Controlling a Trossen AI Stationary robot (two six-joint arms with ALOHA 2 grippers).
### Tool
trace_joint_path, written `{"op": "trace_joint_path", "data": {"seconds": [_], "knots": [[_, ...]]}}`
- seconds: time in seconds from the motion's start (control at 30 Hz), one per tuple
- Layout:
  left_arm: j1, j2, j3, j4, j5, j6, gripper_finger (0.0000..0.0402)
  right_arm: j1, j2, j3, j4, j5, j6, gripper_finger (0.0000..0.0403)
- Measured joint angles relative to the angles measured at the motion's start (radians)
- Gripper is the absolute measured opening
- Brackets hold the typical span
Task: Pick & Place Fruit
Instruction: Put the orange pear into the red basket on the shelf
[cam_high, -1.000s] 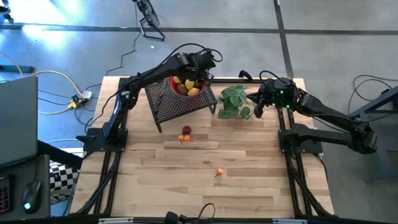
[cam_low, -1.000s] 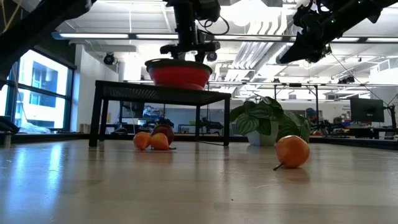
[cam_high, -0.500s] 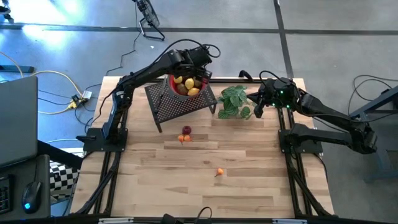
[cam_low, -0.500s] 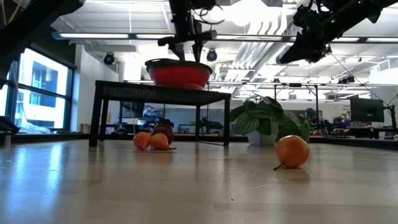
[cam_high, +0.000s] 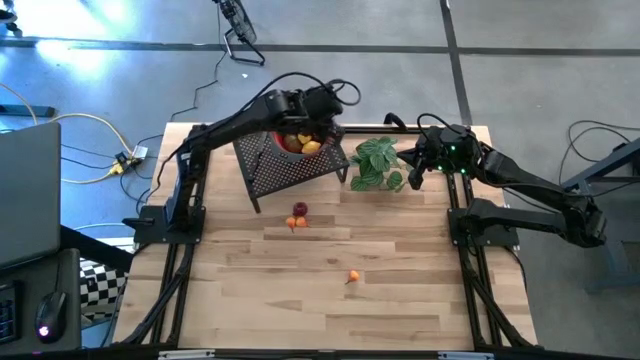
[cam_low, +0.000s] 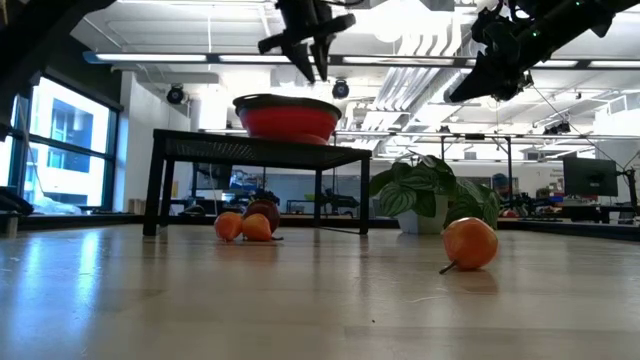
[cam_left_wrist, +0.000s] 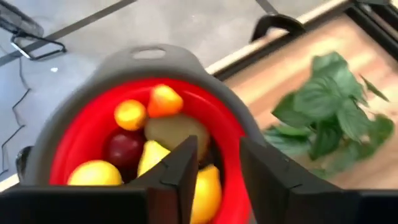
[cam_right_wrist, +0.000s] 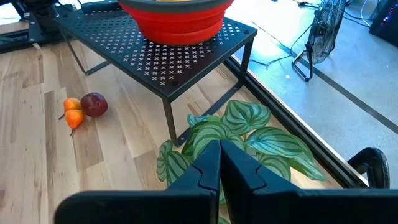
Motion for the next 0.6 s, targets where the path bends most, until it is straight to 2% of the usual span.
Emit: {"op": "trace_joint_path", "data": {"seconds": [0.23, 0.6], "knots": [[-0.100, -0.030, 0.000, -0.015, 0.015, -0.008, 0.0070, 0.000, 0.000, 0.000, 0.000, 0.000, 0.002, 0.0002], [-0.273, -0.039, 0.000, -0.084, 0.021, -0.168, 0.0062, 0.000, 0.000, 0.000, -0.002, 0.000, 0.027, 0.0003]]}}
